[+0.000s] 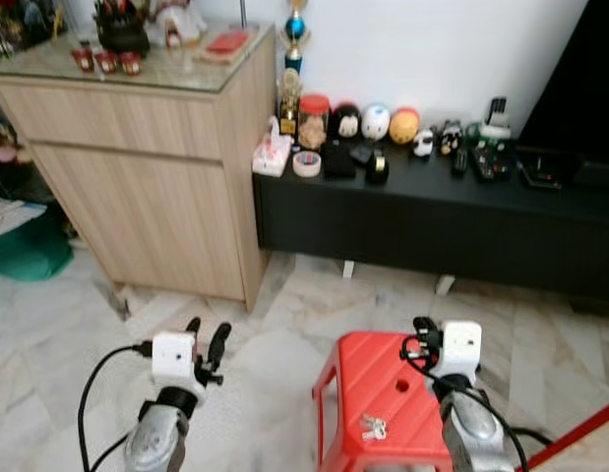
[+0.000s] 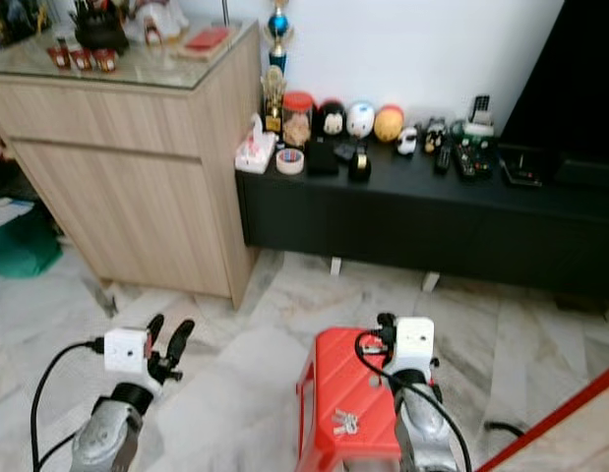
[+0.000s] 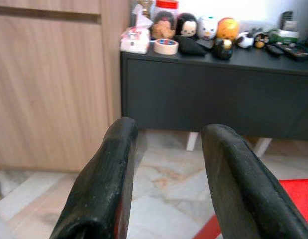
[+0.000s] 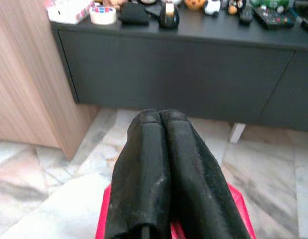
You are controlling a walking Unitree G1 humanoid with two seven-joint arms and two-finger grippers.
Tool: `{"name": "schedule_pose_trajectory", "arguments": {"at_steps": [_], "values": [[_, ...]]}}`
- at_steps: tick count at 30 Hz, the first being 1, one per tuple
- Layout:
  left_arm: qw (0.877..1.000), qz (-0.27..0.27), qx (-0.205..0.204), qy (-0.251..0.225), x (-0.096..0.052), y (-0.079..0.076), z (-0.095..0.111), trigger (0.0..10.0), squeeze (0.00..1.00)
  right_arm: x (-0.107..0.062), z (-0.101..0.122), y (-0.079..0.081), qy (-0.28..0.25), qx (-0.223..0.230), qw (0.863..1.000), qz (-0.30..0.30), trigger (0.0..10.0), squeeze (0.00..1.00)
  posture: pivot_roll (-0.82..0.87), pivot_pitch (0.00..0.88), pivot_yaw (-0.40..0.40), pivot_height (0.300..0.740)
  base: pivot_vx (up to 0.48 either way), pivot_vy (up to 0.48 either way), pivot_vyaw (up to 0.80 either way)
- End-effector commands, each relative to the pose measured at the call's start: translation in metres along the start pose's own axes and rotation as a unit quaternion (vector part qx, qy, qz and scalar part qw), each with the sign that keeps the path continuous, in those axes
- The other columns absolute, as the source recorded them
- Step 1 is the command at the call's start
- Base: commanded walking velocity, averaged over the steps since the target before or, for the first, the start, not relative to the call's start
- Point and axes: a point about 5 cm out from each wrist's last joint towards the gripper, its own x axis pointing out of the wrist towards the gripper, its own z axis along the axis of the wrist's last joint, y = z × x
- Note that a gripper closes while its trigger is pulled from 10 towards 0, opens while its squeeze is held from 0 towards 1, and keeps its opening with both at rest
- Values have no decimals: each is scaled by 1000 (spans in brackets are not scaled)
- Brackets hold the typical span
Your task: Hang keys on a hook
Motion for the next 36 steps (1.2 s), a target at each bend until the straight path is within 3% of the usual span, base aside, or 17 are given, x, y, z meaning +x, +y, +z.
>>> {"name": "schedule_pose_trajectory", "arguments": {"at_steps": [1, 6, 12, 20, 36], "values": [[1000, -13, -4, 10, 0, -6, -2, 10000, 0, -2, -4, 6, 8, -18, 999, 26, 10000, 0, 14, 0, -73, 740, 0, 0, 0], [999, 24, -12, 23, -4, 1, -5, 10000, 0, -1, 2, 9, -1, -22, 999, 44, 10000, 0, 7, 0, -75, 740, 0, 0, 160], [999, 39, -13, 32, -9, 2, -3, 10000, 0, 3, 9, 5, -8, -1, 1000, 17, 10000, 0, 4, 0, -65, 740, 0, -446, 533], [999, 36, -8, 27, 1, 5, 2, 10000, 0, 9, 13, 8, -5, 35, 999, 5, 10000, 0, 9, 0, -55, 740, 0, -82, 0], [999, 35, -3, 24, 7, 6, 7, 10000, 0, 8, 7, 9, 31, 16, 999, 7, 10000, 0, 13, 0, -61, 740, 0, 0, 0]]}}
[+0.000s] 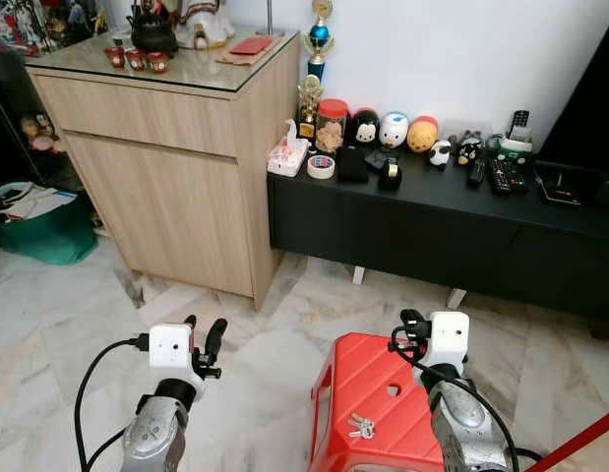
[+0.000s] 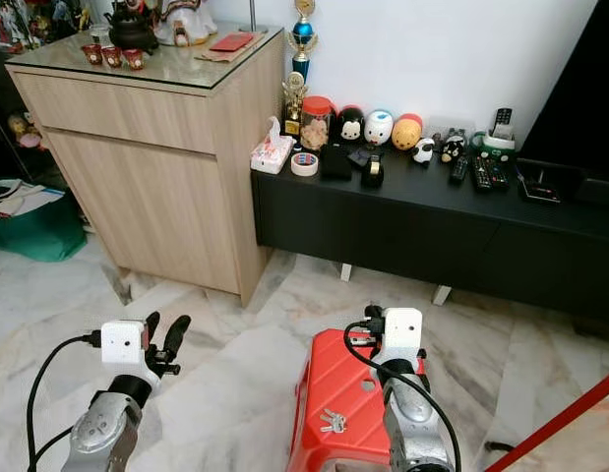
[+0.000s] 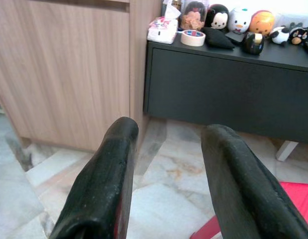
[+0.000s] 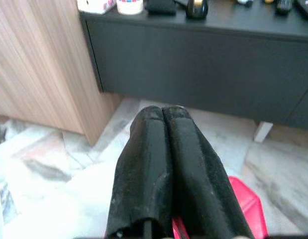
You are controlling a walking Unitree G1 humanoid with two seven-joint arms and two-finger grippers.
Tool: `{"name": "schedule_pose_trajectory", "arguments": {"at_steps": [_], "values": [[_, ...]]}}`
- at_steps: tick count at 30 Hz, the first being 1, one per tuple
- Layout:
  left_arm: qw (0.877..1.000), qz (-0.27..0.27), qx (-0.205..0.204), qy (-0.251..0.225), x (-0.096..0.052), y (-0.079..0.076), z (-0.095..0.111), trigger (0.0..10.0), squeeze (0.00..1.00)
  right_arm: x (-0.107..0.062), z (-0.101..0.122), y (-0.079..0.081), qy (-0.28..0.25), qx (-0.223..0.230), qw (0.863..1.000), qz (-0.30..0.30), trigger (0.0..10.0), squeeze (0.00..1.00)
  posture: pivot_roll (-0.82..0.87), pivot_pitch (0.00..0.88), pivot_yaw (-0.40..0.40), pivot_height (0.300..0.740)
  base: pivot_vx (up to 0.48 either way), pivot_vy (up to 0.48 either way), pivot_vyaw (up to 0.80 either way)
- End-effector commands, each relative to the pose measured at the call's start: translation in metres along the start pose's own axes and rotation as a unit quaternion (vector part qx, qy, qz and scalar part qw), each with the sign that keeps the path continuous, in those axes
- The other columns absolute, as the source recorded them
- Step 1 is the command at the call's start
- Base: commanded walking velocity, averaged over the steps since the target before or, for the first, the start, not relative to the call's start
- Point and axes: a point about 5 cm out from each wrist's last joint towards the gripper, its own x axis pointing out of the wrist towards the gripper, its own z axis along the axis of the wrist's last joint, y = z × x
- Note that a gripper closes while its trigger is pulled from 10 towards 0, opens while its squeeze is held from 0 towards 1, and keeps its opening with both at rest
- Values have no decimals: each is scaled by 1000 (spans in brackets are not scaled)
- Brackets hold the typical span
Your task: Hang keys on a hook
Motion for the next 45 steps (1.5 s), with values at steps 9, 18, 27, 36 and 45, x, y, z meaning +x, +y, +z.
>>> {"name": "schedule_pose_trajectory", "arguments": {"at_steps": [9, 18, 27, 36, 45], "values": [[1000, -4, -5, -2, 5, -5, 3, 10000, 0, -2, -4, -4, 22, -23, 999, 7, 10000, 0, 13, 0, -63, 685, 0, 0, 0], [1000, -5, -6, -1, 6, -6, 3, 10000, 0, -2, -7, -1, 21, -18, 999, 20, 10000, 0, 17, 0, -65, 660, 0, 0, 0], [1000, -2, -5, -1, 6, -8, 3, 10000, 0, -3, -12, -1, 40, -20, 999, 24, 10000, 0, 18, 0, -64, 660, 0, 0, 0], [1000, -3, -7, 1, 7, -8, 3, 10000, 0, -3, -15, -3, 45, -22, 998, 24, 10000, 0, 17, 0, -63, 660, 0, 0, 0], [1000, -7, -8, 3, 7, -12, 3, 10000, 0, -3, -18, -2, 58, -26, 998, 25, 10000, 0, 17, 0, -62, 660, 0, 0, 0]]}}
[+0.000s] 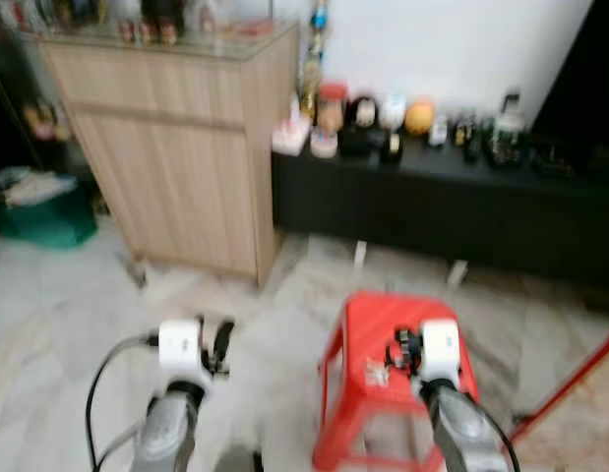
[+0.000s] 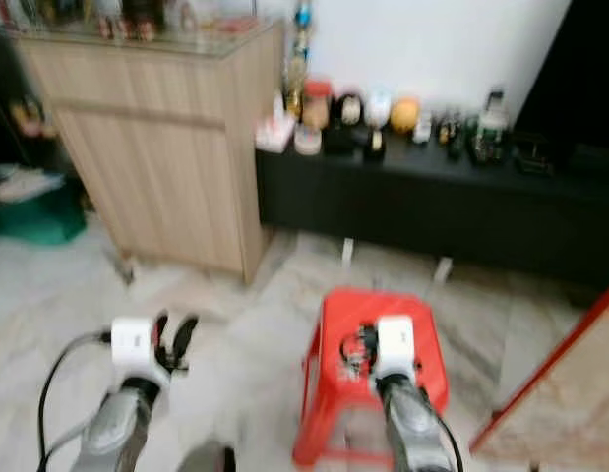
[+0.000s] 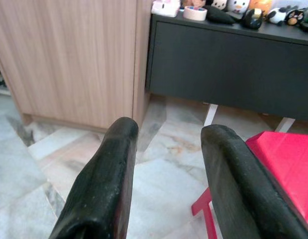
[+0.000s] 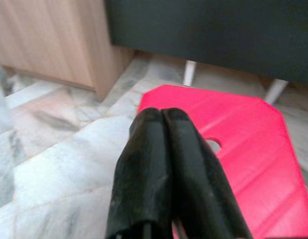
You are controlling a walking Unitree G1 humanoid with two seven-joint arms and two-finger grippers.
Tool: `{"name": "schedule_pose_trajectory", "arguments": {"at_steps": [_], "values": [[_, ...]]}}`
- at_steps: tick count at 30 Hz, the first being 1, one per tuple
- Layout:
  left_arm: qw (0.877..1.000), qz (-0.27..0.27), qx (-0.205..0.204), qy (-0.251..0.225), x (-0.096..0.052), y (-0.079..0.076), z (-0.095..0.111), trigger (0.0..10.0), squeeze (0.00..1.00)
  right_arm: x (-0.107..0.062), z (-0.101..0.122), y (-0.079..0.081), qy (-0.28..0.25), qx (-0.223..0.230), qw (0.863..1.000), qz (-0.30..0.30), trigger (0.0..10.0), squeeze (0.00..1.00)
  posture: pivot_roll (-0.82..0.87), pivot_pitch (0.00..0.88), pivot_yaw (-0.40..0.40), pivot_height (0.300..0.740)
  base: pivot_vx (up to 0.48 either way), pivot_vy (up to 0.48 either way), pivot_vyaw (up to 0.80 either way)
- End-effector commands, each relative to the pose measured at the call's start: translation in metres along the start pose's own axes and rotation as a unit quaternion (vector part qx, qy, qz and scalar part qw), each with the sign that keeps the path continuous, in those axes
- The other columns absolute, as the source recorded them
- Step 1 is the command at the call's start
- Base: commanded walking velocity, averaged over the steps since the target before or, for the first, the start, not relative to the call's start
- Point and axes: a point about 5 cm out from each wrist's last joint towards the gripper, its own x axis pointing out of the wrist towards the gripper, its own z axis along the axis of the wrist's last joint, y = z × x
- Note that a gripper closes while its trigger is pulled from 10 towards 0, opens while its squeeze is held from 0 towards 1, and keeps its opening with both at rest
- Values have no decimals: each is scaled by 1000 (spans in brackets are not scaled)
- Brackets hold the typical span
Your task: Hang keys on a hook
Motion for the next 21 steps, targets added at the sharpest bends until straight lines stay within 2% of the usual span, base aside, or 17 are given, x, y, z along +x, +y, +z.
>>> {"name": "schedule_pose_trajectory", "arguments": {"at_steps": [1, 9, 17, 21], "values": [[1000, -12, 1, -9, 5, -6, 6, 10000, 0, 1, 1, -3, 4, -4, 1000, -4, 10000, 0, 17, 0, -62, 660, 0, 0, 0], [1000, -14, 1, -5, 4, -6, 4, 10000, 0, 1, -1, -3, 10, -5, 1000, -4, 10000, 0, 19, 0, -60, 660, 0, 0, 0], [1000, -14, 0, -6, 4, -6, 4, 10000, 0, 2, 1, -2, 4, -2, 1000, -1, 10000, 0, 20, 0, -59, 606, 0, 0, 0], [1000, -14, 0, -6, 3, -6, 4, 10000, 0, 2, 2, -2, -5, 2, 1000, 0, 10000, 0, 20, 0, -59, 606, 0, 0, 0]]}}
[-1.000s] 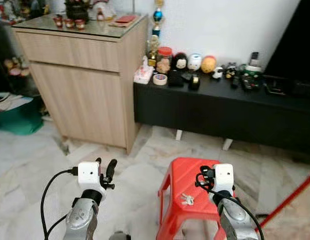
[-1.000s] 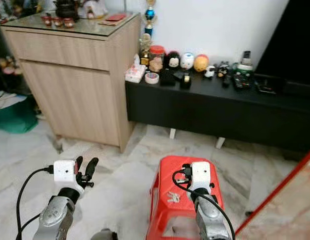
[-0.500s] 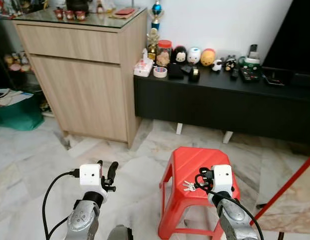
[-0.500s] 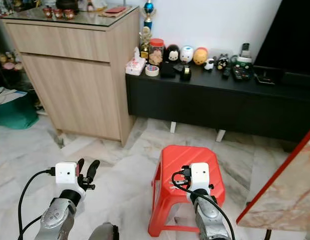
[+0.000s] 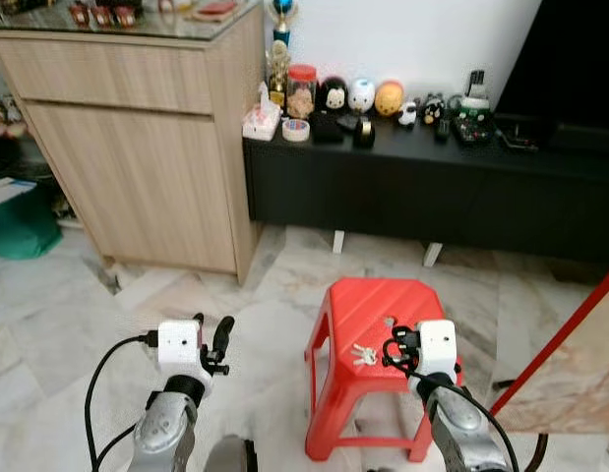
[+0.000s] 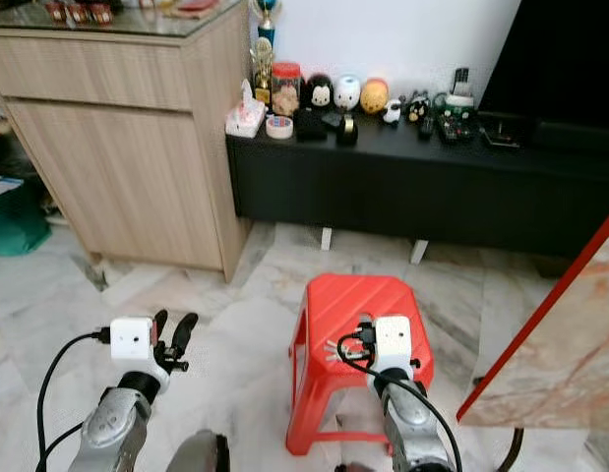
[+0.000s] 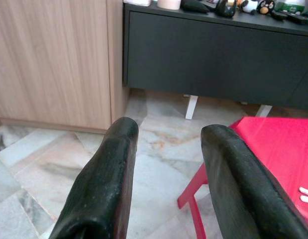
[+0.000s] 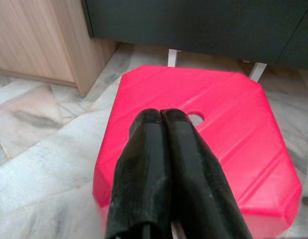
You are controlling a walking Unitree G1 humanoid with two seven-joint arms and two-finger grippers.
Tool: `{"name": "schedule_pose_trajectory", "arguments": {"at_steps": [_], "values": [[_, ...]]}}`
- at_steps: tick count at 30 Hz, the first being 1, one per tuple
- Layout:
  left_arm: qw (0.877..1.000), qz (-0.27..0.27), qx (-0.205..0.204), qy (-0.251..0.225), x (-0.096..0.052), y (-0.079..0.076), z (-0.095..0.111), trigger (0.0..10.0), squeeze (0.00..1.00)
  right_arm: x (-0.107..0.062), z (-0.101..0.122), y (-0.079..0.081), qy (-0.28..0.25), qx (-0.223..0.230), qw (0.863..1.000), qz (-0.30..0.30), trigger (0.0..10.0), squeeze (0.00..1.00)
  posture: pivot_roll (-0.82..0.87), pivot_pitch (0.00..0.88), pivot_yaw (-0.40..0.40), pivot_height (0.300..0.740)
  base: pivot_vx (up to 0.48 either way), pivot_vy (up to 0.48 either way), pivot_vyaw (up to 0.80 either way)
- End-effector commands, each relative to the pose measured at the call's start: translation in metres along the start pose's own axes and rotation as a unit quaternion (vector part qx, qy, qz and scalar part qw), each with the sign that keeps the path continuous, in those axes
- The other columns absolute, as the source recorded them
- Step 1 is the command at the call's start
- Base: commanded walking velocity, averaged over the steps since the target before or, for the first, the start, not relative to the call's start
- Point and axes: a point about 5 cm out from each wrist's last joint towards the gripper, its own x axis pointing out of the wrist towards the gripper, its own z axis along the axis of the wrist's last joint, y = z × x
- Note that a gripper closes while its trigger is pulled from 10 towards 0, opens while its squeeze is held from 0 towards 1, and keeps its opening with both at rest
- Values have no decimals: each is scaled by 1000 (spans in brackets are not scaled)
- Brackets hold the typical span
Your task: Hang keys on a hook
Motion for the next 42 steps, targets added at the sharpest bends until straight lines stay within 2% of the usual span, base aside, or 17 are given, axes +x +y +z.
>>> {"name": "schedule_pose_trajectory", "arguments": {"at_steps": [1, 12, 42], "values": [[1000, -10, 2, -1, 2, -4, 2, 10000, 0, -1, -2, -2, 3, 3, 1000, -3, 10000, 0, 20, 0, -59, 606, 0, 0, 0], [1000, -14, 3, -3, 3, -4, 3, 10000, 0, 0, -2, -2, 6, 5, 1000, -5, 10000, 0, 22, 0, -60, 606, 45, 0, 0], [1000, -18, 4, -5, 3, -6, 4, 10000, 0, 1, -4, 2, 12, -8, 1000, 6, 10000, 0, 25, 0, -61, 606, 332, 0, 0]]}}
